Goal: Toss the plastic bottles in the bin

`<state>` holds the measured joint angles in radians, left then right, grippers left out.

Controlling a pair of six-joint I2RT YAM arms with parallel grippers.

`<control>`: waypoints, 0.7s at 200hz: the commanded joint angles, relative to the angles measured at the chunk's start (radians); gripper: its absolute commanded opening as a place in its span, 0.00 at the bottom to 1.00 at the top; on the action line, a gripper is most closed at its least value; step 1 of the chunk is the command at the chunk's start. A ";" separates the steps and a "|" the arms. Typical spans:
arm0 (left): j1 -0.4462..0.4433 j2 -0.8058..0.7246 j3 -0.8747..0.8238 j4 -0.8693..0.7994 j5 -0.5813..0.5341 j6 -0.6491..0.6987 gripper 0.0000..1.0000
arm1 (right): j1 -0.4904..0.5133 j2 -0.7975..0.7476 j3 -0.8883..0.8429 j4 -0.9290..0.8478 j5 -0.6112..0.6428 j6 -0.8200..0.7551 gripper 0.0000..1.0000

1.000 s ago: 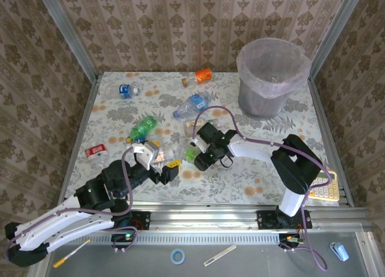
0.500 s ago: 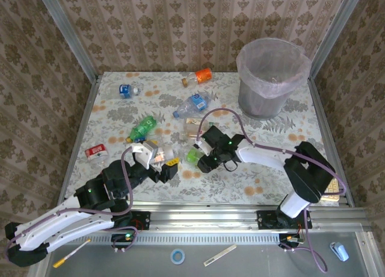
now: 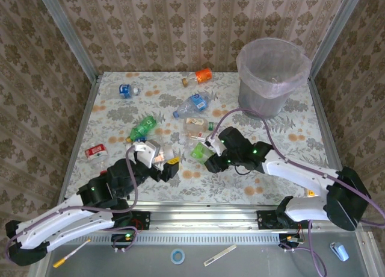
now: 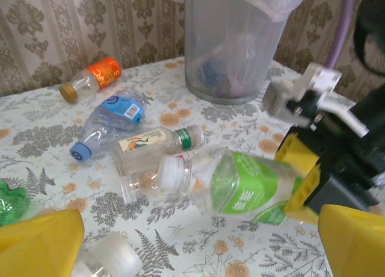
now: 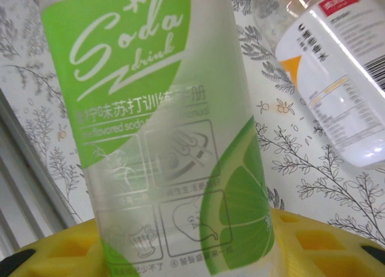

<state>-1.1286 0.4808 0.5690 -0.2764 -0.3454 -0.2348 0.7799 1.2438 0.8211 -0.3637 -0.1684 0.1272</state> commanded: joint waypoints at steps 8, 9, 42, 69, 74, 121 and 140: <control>0.012 0.067 -0.003 0.119 0.088 -0.025 1.00 | -0.012 -0.074 -0.013 0.025 -0.022 0.031 0.38; 0.012 0.071 -0.003 0.123 0.091 -0.026 1.00 | -0.013 -0.076 -0.013 0.025 -0.022 0.031 0.38; 0.059 0.163 0.011 0.235 0.203 -0.092 1.00 | -0.015 -0.143 -0.010 0.029 -0.032 0.037 0.38; 0.145 0.236 0.001 0.338 0.347 -0.221 1.00 | -0.017 -0.177 -0.013 0.038 -0.048 0.036 0.38; 0.162 0.247 -0.005 0.361 0.373 -0.246 1.00 | -0.017 -0.181 -0.012 0.036 -0.049 0.035 0.38; 0.246 0.332 -0.034 0.515 0.513 -0.394 1.00 | -0.017 -0.181 -0.011 0.046 -0.060 0.040 0.38; 0.255 0.361 -0.038 0.553 0.536 -0.421 1.00 | -0.018 -0.184 -0.013 0.056 -0.065 0.042 0.38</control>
<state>-0.8871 0.8165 0.5438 0.1623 0.1009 -0.5674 0.7673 1.0767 0.8173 -0.3408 -0.2070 0.1585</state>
